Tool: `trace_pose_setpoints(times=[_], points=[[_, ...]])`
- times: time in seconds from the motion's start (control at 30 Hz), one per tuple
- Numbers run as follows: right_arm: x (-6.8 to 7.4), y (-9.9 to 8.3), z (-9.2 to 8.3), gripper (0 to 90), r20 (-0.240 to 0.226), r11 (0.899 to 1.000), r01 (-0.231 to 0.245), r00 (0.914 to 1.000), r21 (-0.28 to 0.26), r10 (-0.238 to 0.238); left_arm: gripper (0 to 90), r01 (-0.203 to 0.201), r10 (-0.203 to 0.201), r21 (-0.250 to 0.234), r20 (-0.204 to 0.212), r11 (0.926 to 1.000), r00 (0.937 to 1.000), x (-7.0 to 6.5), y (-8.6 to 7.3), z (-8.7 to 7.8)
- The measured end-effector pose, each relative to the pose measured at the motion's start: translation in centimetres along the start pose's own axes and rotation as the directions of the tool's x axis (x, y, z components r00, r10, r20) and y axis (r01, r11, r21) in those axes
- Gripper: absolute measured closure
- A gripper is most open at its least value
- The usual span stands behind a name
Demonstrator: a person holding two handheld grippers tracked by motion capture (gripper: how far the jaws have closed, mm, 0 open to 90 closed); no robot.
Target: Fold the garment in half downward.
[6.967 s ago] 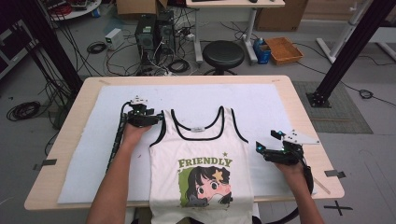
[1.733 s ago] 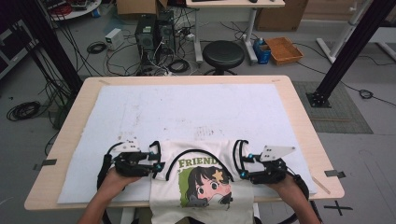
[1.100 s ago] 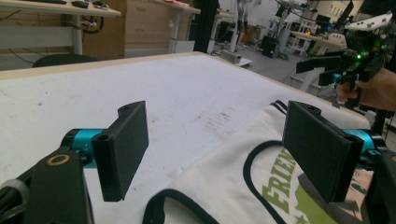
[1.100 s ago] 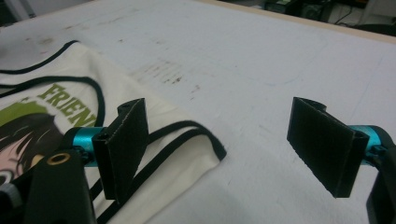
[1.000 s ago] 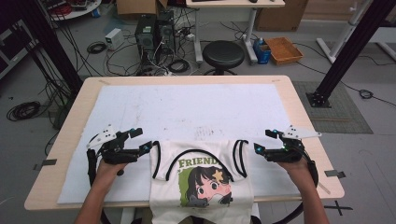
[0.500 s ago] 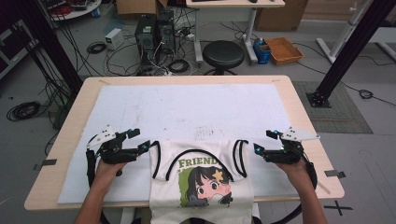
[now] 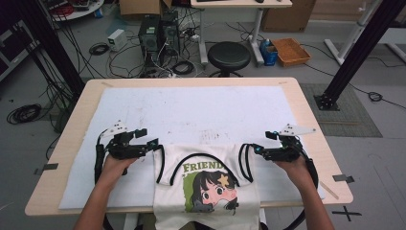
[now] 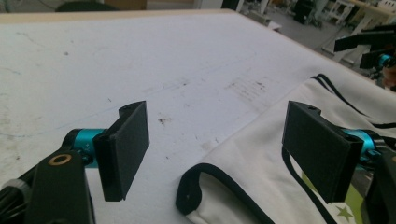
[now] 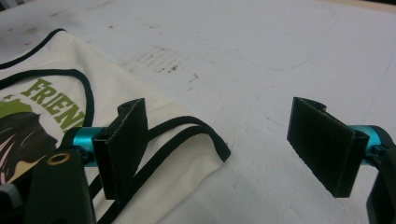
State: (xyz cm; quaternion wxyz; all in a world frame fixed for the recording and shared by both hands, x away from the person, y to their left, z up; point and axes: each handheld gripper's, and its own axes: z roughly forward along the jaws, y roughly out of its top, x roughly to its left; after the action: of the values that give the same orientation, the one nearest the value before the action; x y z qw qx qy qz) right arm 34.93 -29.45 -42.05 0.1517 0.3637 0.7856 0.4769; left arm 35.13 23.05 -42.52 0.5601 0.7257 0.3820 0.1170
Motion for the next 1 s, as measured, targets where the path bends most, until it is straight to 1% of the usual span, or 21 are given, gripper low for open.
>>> trace_pose_setpoints(times=[0.07, 0.13, 0.23, 0.27, 0.33, 0.37, 0.4, 0.43, 0.47, 0.53, 0.57, 0.6, 0.63, 0.7, 0.73, 0.77, 0.83, 0.87, 0.93, 0.97, 1.0], points=[[-0.1, 0.6, 0.9, 20.5, -0.001, 0.999, -0.005, 1.0000, 0.033, 0.005, 23.1, 0.006, -0.006, 0.055, 0.000, 0.9984, 1.0000, 0.4, 0.2, 1.0], [-0.3, 1.2, 2.1, 20.7, -0.015, 0.997, -0.003, 0.9999, 0.080, 0.004, 23.0, 0.003, -0.003, 0.104, 0.002, 0.9946, 1.0000, 0.6, 0.3, 1.9], [-0.3, 1.7, 4.0, 25.7, -0.026, 0.987, -0.003, 0.9996, 0.162, 0.007, 23.0, -0.010, 0.007, 0.154, 0.015, 0.9880, 0.9999, 0.9, 0.2, 3.1], [-0.2, 1.8, 4.7, 25.8, -0.034, 0.983, 0.001, 0.9994, 0.182, 0.005, 23.0, -0.001, -0.002, 0.179, 0.018, 0.9839, 0.9998, 1.0, 0.1, 3.6], [0.1, 2.0, 5.8, 30.6, -0.058, 0.975, 0.023, 0.9983, 0.220, -0.011, 23.1, -0.002, -0.003, 0.233, 0.023, 0.9724, 0.9997, 1.1, -0.2, 4.3], [0.3, 2.0, 6.3, 33.9, -0.070, 0.968, 0.038, 0.9973, 0.247, -0.022, 23.2, -0.008, 0.002, 0.255, 0.023, 0.9669, 0.9997, 1.1, -0.4, 4.6], [0.4, 1.7, 7.0, 40.0, -0.078, 0.950, 0.067, 0.9959, 0.304, -0.045, 28.6, -0.012, 0.007, 0.270, 0.021, 0.9628, 0.9998, 1.2, -0.5, 4.7], [0.4, 1.7, 7.0, 40.0, -0.078, 0.950, 0.067, 0.9959, 0.304, -0.045, 28.6, -0.010, 0.004, 0.277, 0.023, 0.9607, 0.9997, 1.2, -0.6, 4.9], [0.5, 1.6, 7.2, 41.2, -0.075, 0.946, 0.088, 0.9949, 0.312, -0.068, 30.7, -0.022, 0.014, 0.294, 0.031, 0.9555, 0.9994, 1.2, -0.7, 4.9], [0.5, 1.6, 7.0, 47.3, -0.071, 0.944, 0.107, 0.9935, 0.312, -0.090, 33.8, -0.060, 0.051, 0.304, 0.036, 0.9509, 0.9980, 1.0, -0.8, 5.0], [0.5, 1.6, 6.9, 50.5, -0.069, 0.941, 0.123, 0.9919, 0.314, -0.107, 41.4, -0.072, 0.056, 0.308, 0.060, 0.9487, 0.9966, 0.9, -0.8, 4.9], [0.5, 1.6, 6.8, 54.0, -0.074, 0.940, 0.128, 0.9911, 0.317, -0.110, 52.3, -0.120, 0.101, 0.324, 0.077, 0.9384, 0.9919, 0.7, -0.8, 4.9], [0.4, 1.6, 6.7, 59.9, -0.082, 0.939, 0.134, 0.9902, 0.316, -0.113, 57.4, -0.149, 0.132, 0.332, 0.074, 0.9314, 0.9885, 0.4, -0.8, 4.8], [0.6, 1.5, 6.5, 72.0, -0.108, 0.938, 0.147, 0.9871, 0.315, -0.119, 78.8, -0.166, 0.134, 0.340, 0.116, 0.9257, 0.9841, 0.3, -0.8, 4.7], [0.7, 1.4, 6.4, 80.9, -0.122, 0.938, 0.151, 0.9855, 0.311, -0.118, 81.9, -0.170, 0.139, 0.341, 0.113, 0.9247, 0.9837, 0.2, -0.8, 4.7], [0.8, 1.4, 6.4, 83.4, -0.136, 0.937, 0.151, 0.9842, 0.314, -0.113, 83.1, -0.175, 0.146, 0.343, 0.109, 0.9231, 0.9833, 0.0, -0.8, 4.7], [1.2, 1.4, 6.3, 85.3, -0.123, 0.936, 0.156, 0.9848, 0.315, -0.123, 84.0, -0.161, 0.136, 0.340, 0.097, 0.9265, 0.9859, 0.1, -0.7, 4.7], [1.2, 1.4, 6.3, 85.6, -0.121, 0.936, 0.156, 0.9849, 0.317, -0.124, 84.2, -0.151, 0.130, 0.322, 0.085, 0.9345, 0.9879, 0.2, -0.6, 4.6], [1.1, 1.6, 6.3, 86.0, -0.099, 0.937, 0.177, 0.9831, 0.302, -0.154, 84.4, -0.103, 0.089, 0.265, 0.067, 0.9588, 0.9938, 0.8, -0.3, 4.4], [0.8, 1.7, 6.3, 86.2, -0.090, 0.944, 0.166, 0.9852, 0.285, -0.146, 84.5, -0.067, 0.054, 0.232, 0.062, 0.9703, 0.9966, 1.1, 0.0, 4.4], [0.5, 1.9, 6.3, 86.2, -0.073, 0.951, 0.154, 0.9875, 0.268, -0.140, 84.5, -0.050, 0.038, 0.216, 0.057, 0.9752, 0.9977, 1.6, 0.4, 4.4]])
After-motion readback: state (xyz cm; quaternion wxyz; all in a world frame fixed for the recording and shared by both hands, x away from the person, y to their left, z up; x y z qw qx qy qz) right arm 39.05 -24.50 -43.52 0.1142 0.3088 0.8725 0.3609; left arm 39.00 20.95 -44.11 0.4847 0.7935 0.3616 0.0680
